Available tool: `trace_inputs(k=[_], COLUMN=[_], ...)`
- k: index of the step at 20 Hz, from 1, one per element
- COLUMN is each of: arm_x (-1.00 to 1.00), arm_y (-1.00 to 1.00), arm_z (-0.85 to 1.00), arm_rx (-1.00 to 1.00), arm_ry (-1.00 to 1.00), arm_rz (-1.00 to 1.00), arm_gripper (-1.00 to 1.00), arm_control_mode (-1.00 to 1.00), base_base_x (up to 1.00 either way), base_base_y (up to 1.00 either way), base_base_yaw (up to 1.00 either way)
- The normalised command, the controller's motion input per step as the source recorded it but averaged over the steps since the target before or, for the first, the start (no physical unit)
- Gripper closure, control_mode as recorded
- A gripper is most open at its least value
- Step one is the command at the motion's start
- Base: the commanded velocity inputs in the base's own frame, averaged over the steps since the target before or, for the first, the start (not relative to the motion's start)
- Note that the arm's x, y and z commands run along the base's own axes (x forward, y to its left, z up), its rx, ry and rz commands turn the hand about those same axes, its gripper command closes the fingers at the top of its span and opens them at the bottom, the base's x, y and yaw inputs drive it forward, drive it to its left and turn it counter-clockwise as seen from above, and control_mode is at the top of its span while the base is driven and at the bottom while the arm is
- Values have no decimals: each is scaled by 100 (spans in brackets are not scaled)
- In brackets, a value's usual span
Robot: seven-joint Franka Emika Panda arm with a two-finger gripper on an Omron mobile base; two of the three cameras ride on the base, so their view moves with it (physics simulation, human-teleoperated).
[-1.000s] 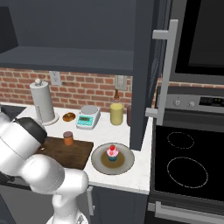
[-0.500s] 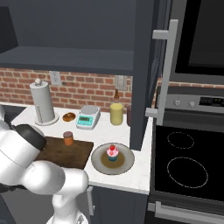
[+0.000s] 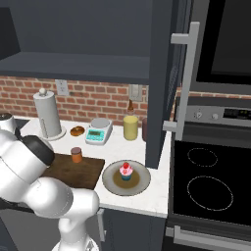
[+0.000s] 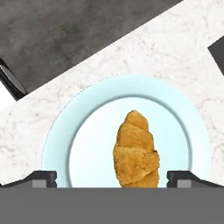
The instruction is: From the different types of pastries on the counter, select a croissant and place it on the cutting board. Then retrieve a jar of jam from the cabinet and place it alongside the croissant on the cutting board.
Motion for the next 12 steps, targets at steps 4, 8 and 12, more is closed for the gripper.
trace_inputs(k=[4,8,12], arm_x=[0,1,23], arm_y=[2,2,8], arm_z=[0,0,0], arm_rx=[0,0,0], arm_ry=[0,0,0], arm_rz=[0,0,0], arm_gripper=[-100,-100,-100], arm_control_mode=[-100,-100,-100], base_base_x=[0,0,0], base_base_y=[0,0,0], base_base_yaw=[0,0,0])
